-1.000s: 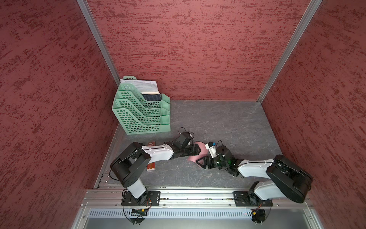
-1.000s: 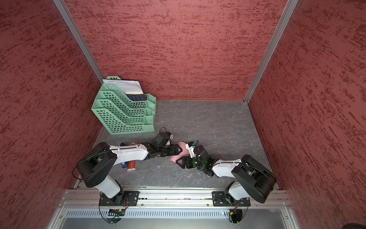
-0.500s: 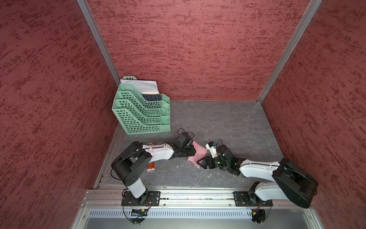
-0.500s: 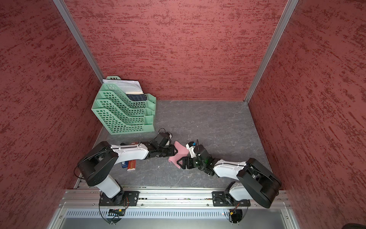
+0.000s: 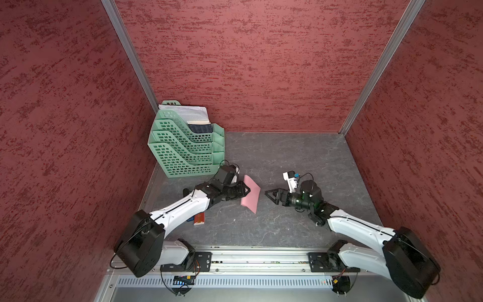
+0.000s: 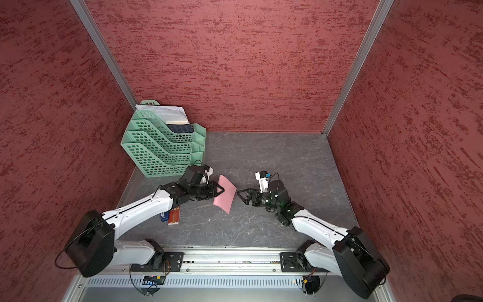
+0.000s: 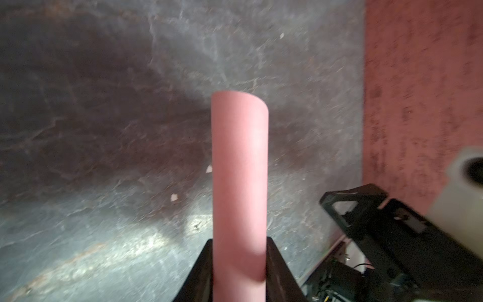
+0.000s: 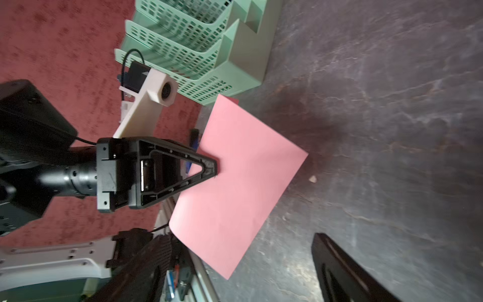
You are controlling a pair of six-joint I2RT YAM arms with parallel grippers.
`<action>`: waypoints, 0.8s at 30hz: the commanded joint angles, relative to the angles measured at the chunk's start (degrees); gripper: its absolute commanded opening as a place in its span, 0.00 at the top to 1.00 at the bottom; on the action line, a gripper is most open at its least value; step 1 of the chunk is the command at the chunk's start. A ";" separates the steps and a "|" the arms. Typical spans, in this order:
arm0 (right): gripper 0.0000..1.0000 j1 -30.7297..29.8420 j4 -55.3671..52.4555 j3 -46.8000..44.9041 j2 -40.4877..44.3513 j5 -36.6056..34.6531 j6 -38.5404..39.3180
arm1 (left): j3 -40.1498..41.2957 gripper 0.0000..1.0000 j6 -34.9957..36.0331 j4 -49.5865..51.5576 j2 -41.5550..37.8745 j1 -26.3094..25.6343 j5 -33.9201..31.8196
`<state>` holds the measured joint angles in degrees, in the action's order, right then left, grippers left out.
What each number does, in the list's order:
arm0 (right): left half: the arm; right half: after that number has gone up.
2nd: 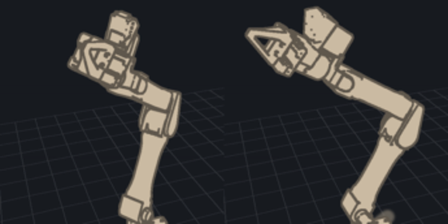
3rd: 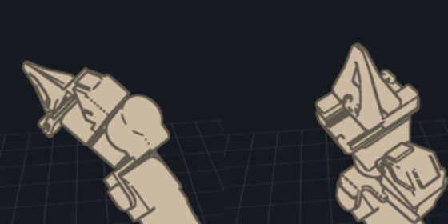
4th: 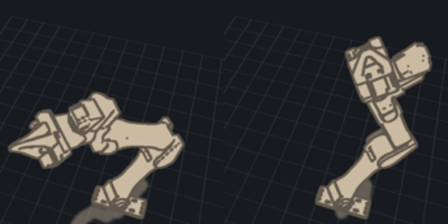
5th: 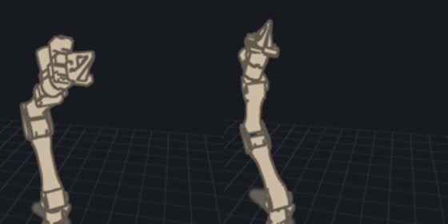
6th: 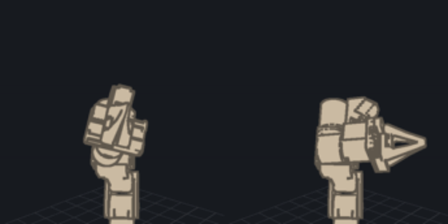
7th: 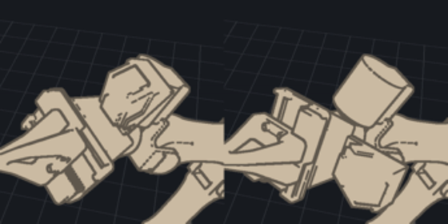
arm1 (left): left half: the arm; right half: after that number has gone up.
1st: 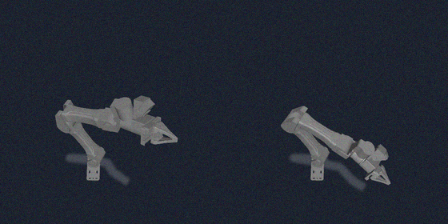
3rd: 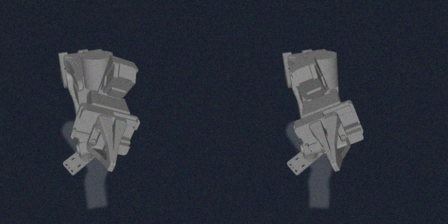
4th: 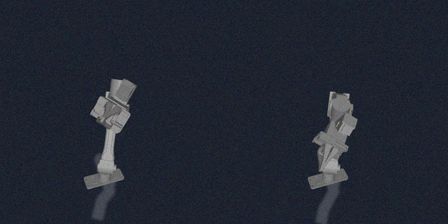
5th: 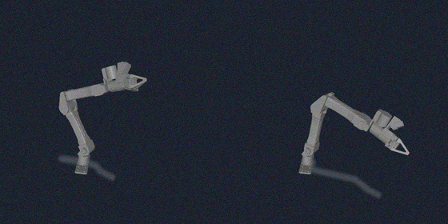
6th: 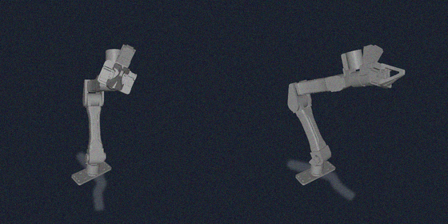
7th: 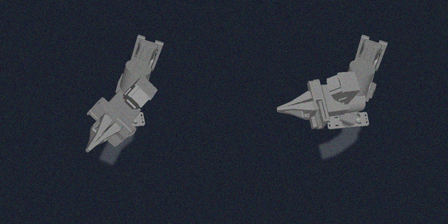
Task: Fold the square paper along the opposite sides
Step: Pick up the paper from the center of the board.
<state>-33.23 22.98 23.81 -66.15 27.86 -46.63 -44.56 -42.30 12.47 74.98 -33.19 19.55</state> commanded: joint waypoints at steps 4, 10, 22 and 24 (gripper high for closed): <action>0.11 3.29 20.61 1.83 -4.73 8.89 -12.46 | 1.44 0.69 -3.88 -12.11 -4.94 3.26 5.67; 0.16 4.36 36.24 2.69 -13.18 12.82 -21.67 | 2.77 0.69 -5.82 -17.21 -7.26 4.08 6.44; 0.38 4.67 46.83 5.59 -21.54 16.18 -26.29 | 6.05 0.70 -8.18 -23.67 -8.00 4.46 8.42; 0.40 4.83 47.31 6.03 -22.16 16.39 -27.04 | 6.23 0.71 -8.33 -23.80 -8.16 4.53 8.48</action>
<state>-28.97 65.82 27.99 -87.61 42.54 -72.12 -39.07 -50.26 -8.34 68.10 -29.12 27.07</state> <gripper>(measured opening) 0.602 0.298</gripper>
